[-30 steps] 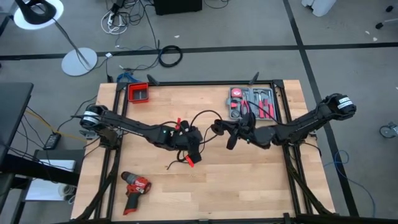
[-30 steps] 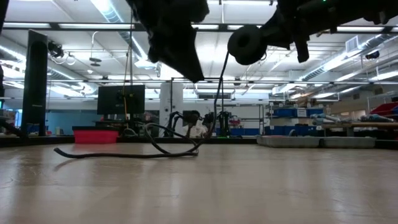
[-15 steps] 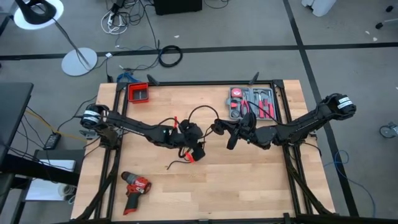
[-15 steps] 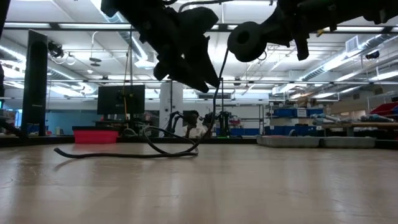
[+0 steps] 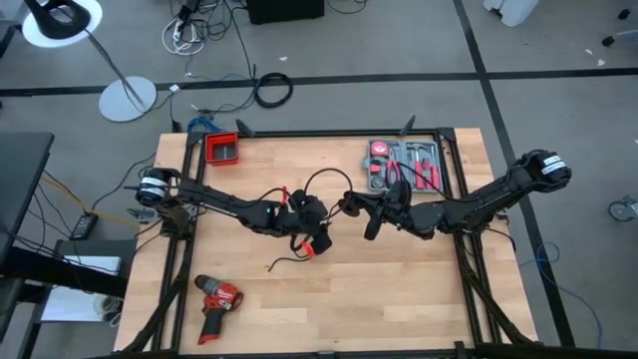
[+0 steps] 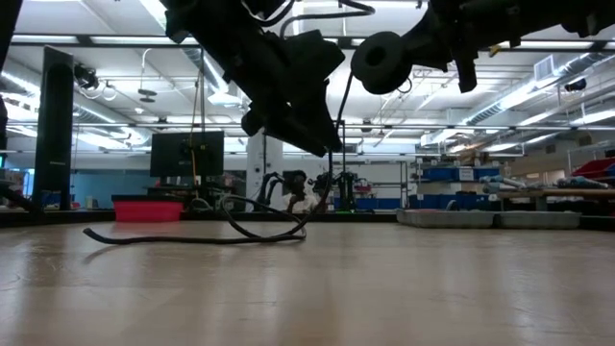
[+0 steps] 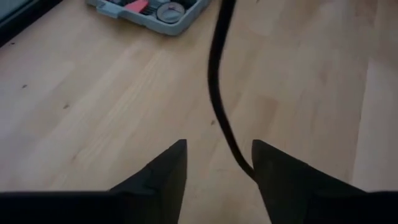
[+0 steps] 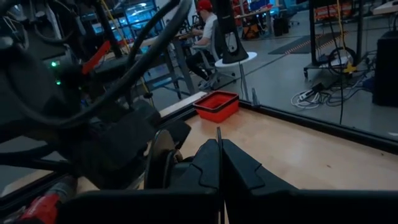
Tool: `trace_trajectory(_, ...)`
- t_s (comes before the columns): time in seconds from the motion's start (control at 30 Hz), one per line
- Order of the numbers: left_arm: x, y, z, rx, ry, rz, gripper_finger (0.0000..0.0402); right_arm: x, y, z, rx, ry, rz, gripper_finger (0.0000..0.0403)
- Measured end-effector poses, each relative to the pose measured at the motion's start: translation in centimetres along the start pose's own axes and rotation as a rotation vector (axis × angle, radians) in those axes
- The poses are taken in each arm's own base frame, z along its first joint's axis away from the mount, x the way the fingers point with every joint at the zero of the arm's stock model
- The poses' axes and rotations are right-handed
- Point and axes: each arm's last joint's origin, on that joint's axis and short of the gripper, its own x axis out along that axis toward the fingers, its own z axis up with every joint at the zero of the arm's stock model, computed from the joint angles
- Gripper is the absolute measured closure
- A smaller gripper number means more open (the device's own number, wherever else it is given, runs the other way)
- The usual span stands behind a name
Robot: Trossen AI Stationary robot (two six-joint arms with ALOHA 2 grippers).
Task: Coil cords
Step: Coil the black wire onto the black spool
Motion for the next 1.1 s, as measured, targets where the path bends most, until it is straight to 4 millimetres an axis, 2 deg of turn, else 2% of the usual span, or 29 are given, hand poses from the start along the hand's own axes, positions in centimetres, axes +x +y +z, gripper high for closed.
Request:
trace_trajectory(0.43,0.1,0.0,0.0,0.030,0.011,-0.034,0.0391,0.0,0.0,0.0,0.003,-0.003,0.002,0.0403)
trace_trajectory(0.77,0.1,-0.3,0.5,0.025,-0.026,-0.086,0.0400,0.0,0.0,0.1,0.007,-0.005,0.002,0.0403)
trace_trajectory(0.93,-0.7,-1.8,0.9,0.026,-0.045,-0.162,0.0401,0.0,0.0,0.1,0.007,-0.009,-0.008,0.0403)
trace_trajectory(1.1,-1.8,-3.1,2.2,0.043,-0.080,-0.184,0.0401,0.0,0.0,0.1,0.008,-0.011,-0.010,0.0403)
